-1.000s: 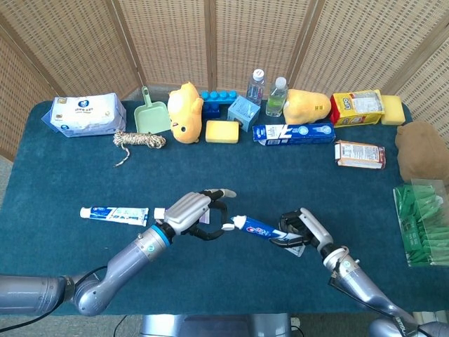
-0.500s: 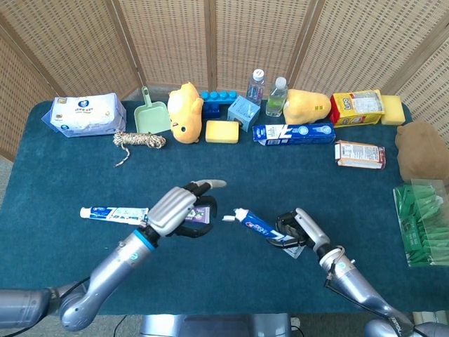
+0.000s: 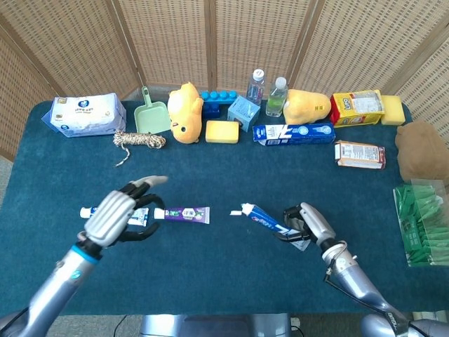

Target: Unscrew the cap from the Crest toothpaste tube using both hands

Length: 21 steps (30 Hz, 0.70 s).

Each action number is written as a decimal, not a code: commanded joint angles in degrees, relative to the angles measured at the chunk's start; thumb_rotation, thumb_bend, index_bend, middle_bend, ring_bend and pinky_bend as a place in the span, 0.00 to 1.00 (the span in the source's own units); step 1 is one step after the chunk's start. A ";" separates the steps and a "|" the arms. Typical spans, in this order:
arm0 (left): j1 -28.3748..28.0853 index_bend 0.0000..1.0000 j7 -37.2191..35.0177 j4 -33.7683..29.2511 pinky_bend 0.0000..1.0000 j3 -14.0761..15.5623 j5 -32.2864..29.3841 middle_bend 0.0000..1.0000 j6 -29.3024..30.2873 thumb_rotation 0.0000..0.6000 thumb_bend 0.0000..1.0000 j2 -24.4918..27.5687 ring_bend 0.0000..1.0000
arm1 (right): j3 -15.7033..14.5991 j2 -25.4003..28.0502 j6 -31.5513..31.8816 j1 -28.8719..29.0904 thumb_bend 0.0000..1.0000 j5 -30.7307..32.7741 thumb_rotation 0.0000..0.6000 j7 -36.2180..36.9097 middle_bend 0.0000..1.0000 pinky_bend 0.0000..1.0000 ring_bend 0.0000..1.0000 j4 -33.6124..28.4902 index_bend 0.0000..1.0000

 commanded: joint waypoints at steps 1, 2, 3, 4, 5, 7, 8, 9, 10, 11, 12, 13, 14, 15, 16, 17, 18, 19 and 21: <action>4.57 0.40 -0.73 -0.57 0.22 3.33 1.73 0.16 3.22 1.00 0.32 4.05 0.14 | 0.84 -1.13 1.82 0.03 0.37 2.31 1.00 -3.51 0.81 0.87 0.79 2.12 0.94; 6.78 0.40 -0.71 -0.08 0.22 4.71 1.79 0.16 4.91 1.00 0.32 5.47 0.14 | 1.03 -1.47 2.33 0.02 0.37 3.21 1.00 -4.81 0.81 0.86 0.78 2.98 0.94; 8.12 0.39 -0.88 0.20 0.22 5.45 2.05 0.16 5.99 1.00 0.32 6.16 0.14 | 1.21 -1.68 2.45 0.03 0.36 3.81 1.00 -5.34 0.80 0.86 0.78 3.30 0.94; 8.79 0.39 -1.02 0.34 0.22 5.76 2.32 0.16 6.51 1.00 0.32 6.46 0.14 | 1.32 -1.79 2.46 0.04 0.36 4.10 1.00 -5.60 0.80 0.85 0.78 3.45 0.94; 10.21 0.39 -1.29 0.84 0.21 6.38 2.35 0.16 7.56 1.00 0.32 7.04 0.14 | 1.50 -1.94 2.46 0.06 0.36 4.54 1.00 -6.09 0.80 0.84 0.77 3.86 0.94; 12.76 0.39 -1.91 1.65 0.21 7.42 2.16 0.16 9.37 1.00 0.32 7.84 0.14 | 1.83 -2.34 2.47 0.07 0.35 5.20 1.00 -6.70 0.79 0.82 0.76 4.88 0.93; 13.77 0.39 -2.19 2.01 0.21 7.82 2.11 0.16 10.04 1.00 0.32 8.14 0.14 | 1.92 -2.60 2.60 0.10 0.35 5.44 1.00 -7.24 0.79 0.80 0.75 5.50 0.92; 14.72 0.39 -2.49 2.33 0.21 8.17 2.02 0.16 10.65 1.00 0.32 8.40 0.14 | 1.96 -2.87 2.71 0.15 0.35 5.73 1.00 -7.92 0.78 0.78 0.74 6.14 0.91; 15.64 0.38 -2.82 2.62 0.21 8.46 1.86 0.16 11.24 1.00 0.32 8.61 0.14 | 2.04 -3.15 2.79 0.20 0.35 6.06 1.00 -8.48 0.76 0.74 0.73 6.64 0.90; 16.50 0.38 -3.19 2.89 0.21 8.68 1.70 0.16 11.77 1.00 0.32 8.79 0.14 | 2.15 -3.43 2.83 0.23 0.35 6.23 1.00 -8.79 0.75 0.71 0.72 7.06 0.88; 17.69 0.38 -3.91 3.29 0.21 8.95 1.19 0.16 12.48 1.00 0.32 9.05 0.14 | 2.25 -3.83 2.70 0.23 0.35 6.33 1.00 -8.85 0.74 0.69 0.71 7.74 0.86; 18.34 0.38 -4.43 3.56 0.21 9.00 1.10 0.16 12.85 1.00 0.32 9.12 0.14 | 2.37 -4.17 2.59 0.21 0.35 6.27 1.00 -8.66 0.73 0.67 0.69 8.30 0.84; 19.21 0.38 -5.16 4.04 0.21 8.99 0.63 0.16 13.29 1.00 0.32 9.11 0.14 | 2.43 -4.69 2.39 0.22 0.35 6.12 1.00 -8.56 0.71 0.64 0.67 9.37 0.82; 19.66 0.38 -5.58 4.36 0.21 8.95 0.43 0.16 13.35 1.00 0.32 9.08 0.14 | 2.32 -5.01 2.16 0.28 0.35 5.89 1.00 -8.72 0.70 0.63 0.66 10.15 0.80; 19.85 0.38 -5.79 4.52 0.21 8.89 0.43 0.16 13.33 1.00 0.32 9.07 0.14 | 2.29 -5.18 2.05 0.29 0.35 5.73 1.00 -8.76 0.67 0.59 0.63 10.53 0.78; 20.07 0.38 -6.02 4.68 0.21 8.84 0.33 0.16 13.29 1.00 0.32 9.05 0.14 | 2.19 -5.37 1.94 0.30 0.35 5.52 1.00 -8.88 0.64 0.54 0.60 10.99 0.75; 20.38 0.38 -6.33 4.89 0.21 8.73 0.19 0.16 13.26 1.00 0.32 9.01 0.14 | 2.08 -5.70 1.85 0.32 0.35 5.19 1.00 -9.04 0.61 0.50 0.57 11.75 0.72; 20.83 0.38 -6.66 5.32 0.21 8.53 -0.15 0.16 13.32 1.00 0.32 8.86 0.14 | 1.75 -6.21 1.30 0.30 0.34 4.86 1.00 -8.94 0.57 0.43 0.52 13.02 0.66; 21.28 0.37 -7.00 5.77 0.21 8.14 -0.13 0.16 13.35 1.00 0.32 8.55 0.14 | 1.59 -6.68 0.95 0.09 0.34 3.89 1.00 -8.10 0.49 0.33 0.43 14.44 0.57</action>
